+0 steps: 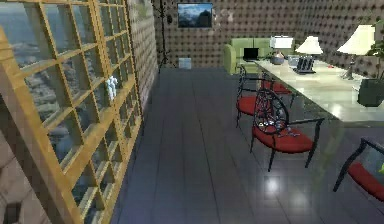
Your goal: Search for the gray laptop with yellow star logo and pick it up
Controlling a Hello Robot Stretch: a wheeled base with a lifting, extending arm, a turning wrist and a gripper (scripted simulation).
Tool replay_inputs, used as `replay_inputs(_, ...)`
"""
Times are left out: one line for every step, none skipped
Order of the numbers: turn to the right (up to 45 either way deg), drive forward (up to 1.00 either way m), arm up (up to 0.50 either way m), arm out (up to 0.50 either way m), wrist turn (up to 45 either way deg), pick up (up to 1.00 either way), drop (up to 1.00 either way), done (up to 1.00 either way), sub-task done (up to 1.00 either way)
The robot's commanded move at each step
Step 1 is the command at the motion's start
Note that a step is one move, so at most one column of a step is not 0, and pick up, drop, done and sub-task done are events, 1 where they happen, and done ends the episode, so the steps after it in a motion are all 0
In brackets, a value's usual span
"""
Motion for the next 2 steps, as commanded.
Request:
replay_inputs(45.0, 0.00, 0.00, 0.00, 0.0, 0.00, 0.00, 0.00, 0.00)
replay_inputs(12.0, 0.00, 0.00, 0.00, 0.0, 0.00, 0.00, 0.00, 0.00)
